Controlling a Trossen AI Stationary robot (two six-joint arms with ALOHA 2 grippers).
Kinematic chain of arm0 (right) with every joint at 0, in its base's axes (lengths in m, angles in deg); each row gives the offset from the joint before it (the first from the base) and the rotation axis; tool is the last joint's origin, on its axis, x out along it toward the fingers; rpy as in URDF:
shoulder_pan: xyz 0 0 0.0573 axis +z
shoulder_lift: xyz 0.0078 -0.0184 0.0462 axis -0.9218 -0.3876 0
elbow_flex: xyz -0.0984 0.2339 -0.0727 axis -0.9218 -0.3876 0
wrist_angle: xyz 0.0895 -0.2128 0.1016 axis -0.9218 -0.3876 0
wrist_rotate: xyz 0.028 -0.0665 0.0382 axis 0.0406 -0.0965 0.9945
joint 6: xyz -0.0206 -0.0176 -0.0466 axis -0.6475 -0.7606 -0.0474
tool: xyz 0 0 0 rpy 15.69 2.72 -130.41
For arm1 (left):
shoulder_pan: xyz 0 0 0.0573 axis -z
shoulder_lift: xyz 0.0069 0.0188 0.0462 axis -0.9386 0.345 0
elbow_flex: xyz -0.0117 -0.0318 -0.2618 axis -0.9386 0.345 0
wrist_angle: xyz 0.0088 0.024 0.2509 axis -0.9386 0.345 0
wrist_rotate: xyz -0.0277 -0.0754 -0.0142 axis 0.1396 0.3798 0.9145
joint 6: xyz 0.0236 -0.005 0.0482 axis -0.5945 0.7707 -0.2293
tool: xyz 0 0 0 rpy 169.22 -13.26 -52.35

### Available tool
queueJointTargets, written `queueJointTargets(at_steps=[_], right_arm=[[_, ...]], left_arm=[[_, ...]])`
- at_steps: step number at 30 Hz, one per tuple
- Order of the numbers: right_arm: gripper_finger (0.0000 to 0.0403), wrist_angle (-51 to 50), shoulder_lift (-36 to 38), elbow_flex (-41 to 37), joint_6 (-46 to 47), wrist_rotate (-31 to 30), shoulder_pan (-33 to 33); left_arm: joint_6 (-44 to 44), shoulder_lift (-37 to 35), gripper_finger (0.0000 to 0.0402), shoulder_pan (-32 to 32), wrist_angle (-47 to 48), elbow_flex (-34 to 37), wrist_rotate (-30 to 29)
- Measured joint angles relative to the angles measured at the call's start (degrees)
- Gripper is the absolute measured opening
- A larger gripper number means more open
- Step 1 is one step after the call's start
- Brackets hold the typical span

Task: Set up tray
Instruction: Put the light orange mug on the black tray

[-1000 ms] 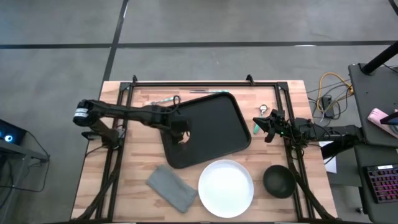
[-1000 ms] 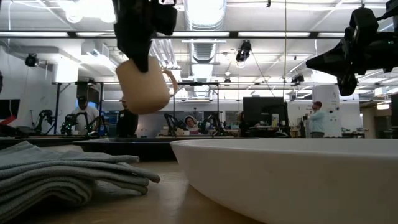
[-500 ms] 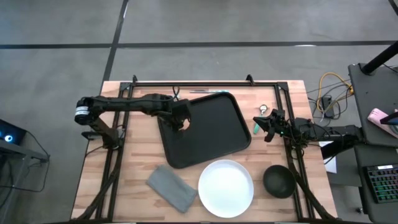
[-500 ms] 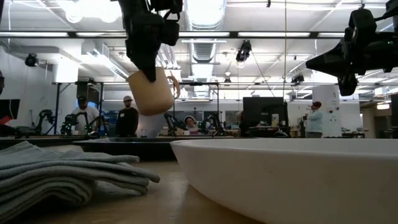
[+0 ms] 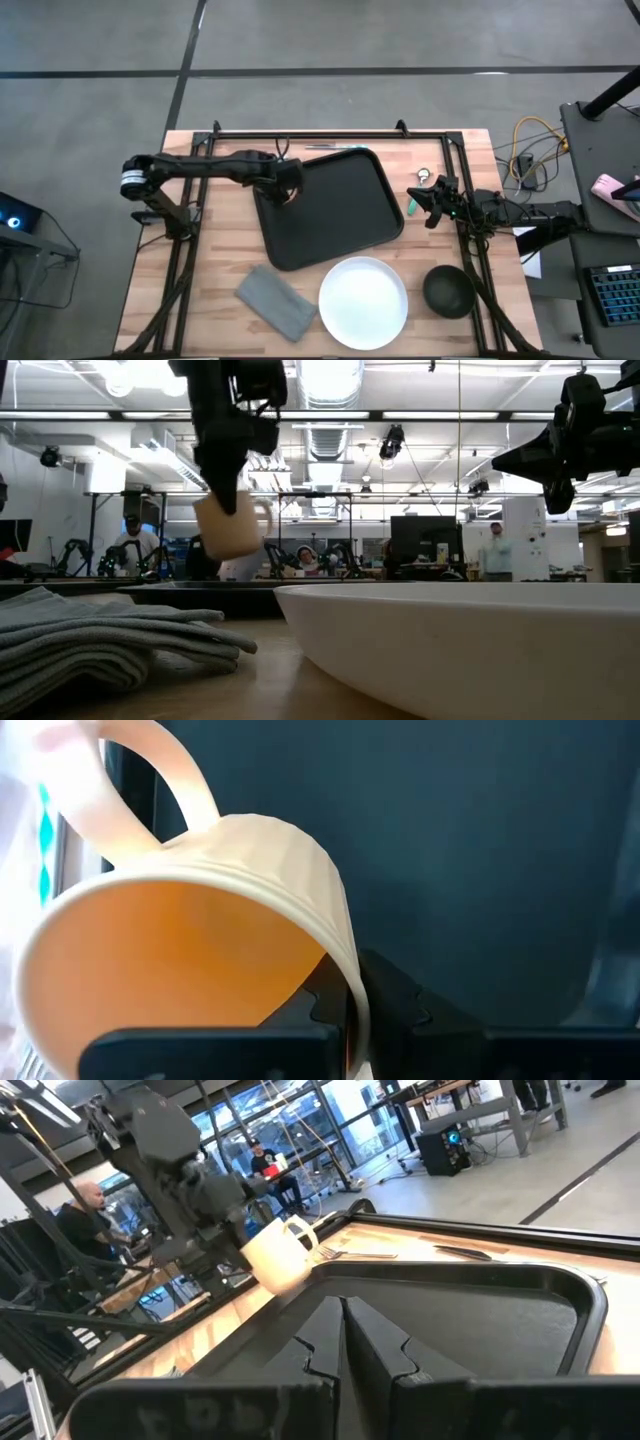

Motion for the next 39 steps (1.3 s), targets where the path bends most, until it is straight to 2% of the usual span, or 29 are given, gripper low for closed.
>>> queueJointTargets(at_steps=[7, 20, 39], right_arm=[[0.0008, 0.0, 0.0, 0.0, 0.0, -0.2, 0.0], [0.0008, 0.0, 0.0, 0.0, -3.9, -0.4, 0.0], [0.0008, 0.0, -0.1, 0.0, -4.1, -0.4, 0.0]], left_arm=[[-0.6, 0.0, 0.0000, -1.9, 0.0, 3.2, 2.1], [-4.9, 0.5, 0.0000, -7.9, -1.0, 3.3, 3.8], [-6.6, 5.3, 0.0000, -8.6, -1.3, 3.9, 4.6]])
